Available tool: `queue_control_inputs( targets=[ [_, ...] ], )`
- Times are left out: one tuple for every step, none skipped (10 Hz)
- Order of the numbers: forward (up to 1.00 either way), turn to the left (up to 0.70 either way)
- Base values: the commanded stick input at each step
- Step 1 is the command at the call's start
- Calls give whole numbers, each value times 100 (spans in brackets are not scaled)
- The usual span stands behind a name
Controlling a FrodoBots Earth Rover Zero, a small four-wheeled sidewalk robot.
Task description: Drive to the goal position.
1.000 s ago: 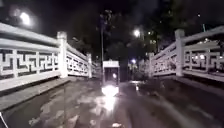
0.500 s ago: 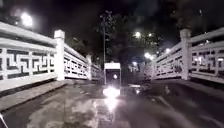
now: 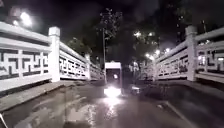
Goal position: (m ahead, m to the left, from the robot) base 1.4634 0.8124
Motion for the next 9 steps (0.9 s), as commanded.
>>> queue_control_inputs(
  targets=[
    [45,0],
    [45,0],
    [45,-11],
    [45,-25],
    [45,-24],
    [45,-1],
    [45,0],
    [45,0],
    [45,0]
  ],
)
